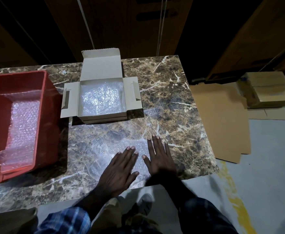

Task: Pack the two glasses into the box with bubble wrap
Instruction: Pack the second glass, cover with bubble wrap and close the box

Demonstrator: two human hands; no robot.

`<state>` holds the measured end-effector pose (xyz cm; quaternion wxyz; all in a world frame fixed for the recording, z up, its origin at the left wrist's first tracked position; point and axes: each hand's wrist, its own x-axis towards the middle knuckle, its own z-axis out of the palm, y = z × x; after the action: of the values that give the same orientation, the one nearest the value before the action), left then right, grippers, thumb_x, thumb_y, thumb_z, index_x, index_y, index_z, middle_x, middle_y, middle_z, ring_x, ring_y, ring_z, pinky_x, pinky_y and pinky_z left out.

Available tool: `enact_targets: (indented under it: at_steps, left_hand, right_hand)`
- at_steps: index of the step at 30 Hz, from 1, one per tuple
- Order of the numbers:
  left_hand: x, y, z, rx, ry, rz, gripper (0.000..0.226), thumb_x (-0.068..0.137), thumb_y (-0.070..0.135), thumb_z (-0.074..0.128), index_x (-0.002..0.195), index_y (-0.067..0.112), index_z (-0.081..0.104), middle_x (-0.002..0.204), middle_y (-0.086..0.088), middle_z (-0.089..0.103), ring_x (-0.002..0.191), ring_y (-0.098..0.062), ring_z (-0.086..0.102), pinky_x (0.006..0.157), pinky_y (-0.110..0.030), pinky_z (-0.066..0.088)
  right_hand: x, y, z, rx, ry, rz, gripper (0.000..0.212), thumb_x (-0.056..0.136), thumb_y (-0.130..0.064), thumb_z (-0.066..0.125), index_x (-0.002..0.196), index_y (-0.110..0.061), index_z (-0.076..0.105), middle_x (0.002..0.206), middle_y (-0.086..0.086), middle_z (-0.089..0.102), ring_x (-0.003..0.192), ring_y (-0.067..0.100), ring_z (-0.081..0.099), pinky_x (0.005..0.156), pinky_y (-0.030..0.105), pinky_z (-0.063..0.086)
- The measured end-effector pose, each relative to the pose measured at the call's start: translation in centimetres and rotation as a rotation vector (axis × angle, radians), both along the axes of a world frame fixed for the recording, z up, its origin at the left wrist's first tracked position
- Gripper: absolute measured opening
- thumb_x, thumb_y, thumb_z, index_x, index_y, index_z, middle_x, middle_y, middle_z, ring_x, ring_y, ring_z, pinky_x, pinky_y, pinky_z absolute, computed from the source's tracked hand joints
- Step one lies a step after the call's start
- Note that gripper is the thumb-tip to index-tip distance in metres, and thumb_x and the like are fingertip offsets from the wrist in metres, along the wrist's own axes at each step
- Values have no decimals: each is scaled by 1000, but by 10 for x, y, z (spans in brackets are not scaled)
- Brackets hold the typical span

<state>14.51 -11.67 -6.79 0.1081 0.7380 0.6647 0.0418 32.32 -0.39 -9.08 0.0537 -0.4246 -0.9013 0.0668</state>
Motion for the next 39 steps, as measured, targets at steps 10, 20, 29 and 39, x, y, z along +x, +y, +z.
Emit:
enact_targets:
  at_steps: [10, 20, 29, 39]
  left_hand:
    - [-11, -5, -6, -54, -48, 240, 76, 103, 61, 28, 160, 15, 9, 168, -1, 2, 155, -17, 0, 123, -40, 4]
    - [-21, -9, -6, -26, -25, 186, 82, 101, 65, 31, 160, 12, 12, 168, -7, 5, 155, -22, 3, 122, -46, 3]
    - [-32, 8, 9, 113, -34, 130, 50, 89, 28, 49, 134, 10, 60, 139, -10, 59, 133, -27, 51, 122, -48, 14]
    - [-49, 35, 53, -53, -761, 638, 21, 93, 21, 65, 74, 11, 67, 56, -6, 65, 50, -16, 61, 96, -28, 45]
  right_hand:
    - [15, -12, -6, 74, 65, 30, 71, 101, -58, 42, 151, -7, 40, 161, 10, 29, 149, 22, 27, 120, 48, 26]
    - [15, -1, 0, 65, 70, 287, 65, 98, -48, 44, 150, -10, 42, 160, 12, 30, 147, 25, 32, 118, 47, 21]
    - [-2, 14, 30, 57, 289, 284, 38, 83, -15, 51, 113, -6, 71, 119, 9, 71, 113, 24, 65, 106, 44, 39]
    - [-6, 29, 50, -499, 594, -333, 14, 81, -13, 74, 92, -21, 75, 84, -9, 73, 71, -1, 63, 68, 16, 48]
